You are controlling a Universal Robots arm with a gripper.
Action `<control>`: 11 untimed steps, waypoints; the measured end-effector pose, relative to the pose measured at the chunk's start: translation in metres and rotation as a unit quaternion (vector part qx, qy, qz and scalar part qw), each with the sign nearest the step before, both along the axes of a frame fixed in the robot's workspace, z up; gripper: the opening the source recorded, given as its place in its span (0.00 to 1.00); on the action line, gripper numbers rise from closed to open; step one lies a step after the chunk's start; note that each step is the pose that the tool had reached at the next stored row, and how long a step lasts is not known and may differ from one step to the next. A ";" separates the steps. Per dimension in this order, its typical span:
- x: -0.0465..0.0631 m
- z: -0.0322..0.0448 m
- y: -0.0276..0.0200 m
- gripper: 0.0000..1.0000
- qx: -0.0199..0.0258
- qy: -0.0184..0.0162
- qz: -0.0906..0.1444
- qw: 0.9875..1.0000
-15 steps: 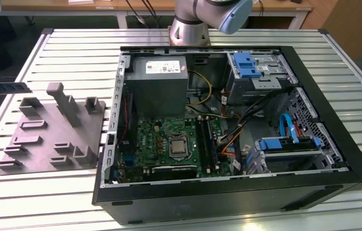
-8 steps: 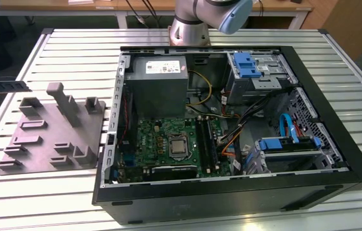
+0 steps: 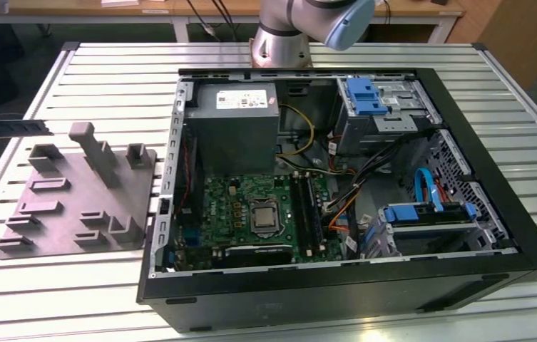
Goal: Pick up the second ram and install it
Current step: 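Pick up the second ram and move it above second insertion slot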
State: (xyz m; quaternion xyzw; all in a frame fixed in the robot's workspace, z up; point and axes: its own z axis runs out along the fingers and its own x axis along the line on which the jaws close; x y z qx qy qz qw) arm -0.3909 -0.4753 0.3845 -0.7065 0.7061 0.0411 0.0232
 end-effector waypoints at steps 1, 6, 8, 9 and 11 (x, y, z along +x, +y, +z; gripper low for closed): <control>0.003 -0.0001 0.0000 0.14 0.000 0.000 0.000 1.000; 0.022 -0.0001 0.0000 0.14 0.000 0.001 0.000 1.000; 0.028 -0.0001 0.0000 0.14 0.000 0.001 0.000 1.000; 0.030 0.0000 0.0000 0.14 0.000 0.001 0.000 1.000; 0.036 -0.0001 0.0000 0.14 0.000 0.001 0.000 1.000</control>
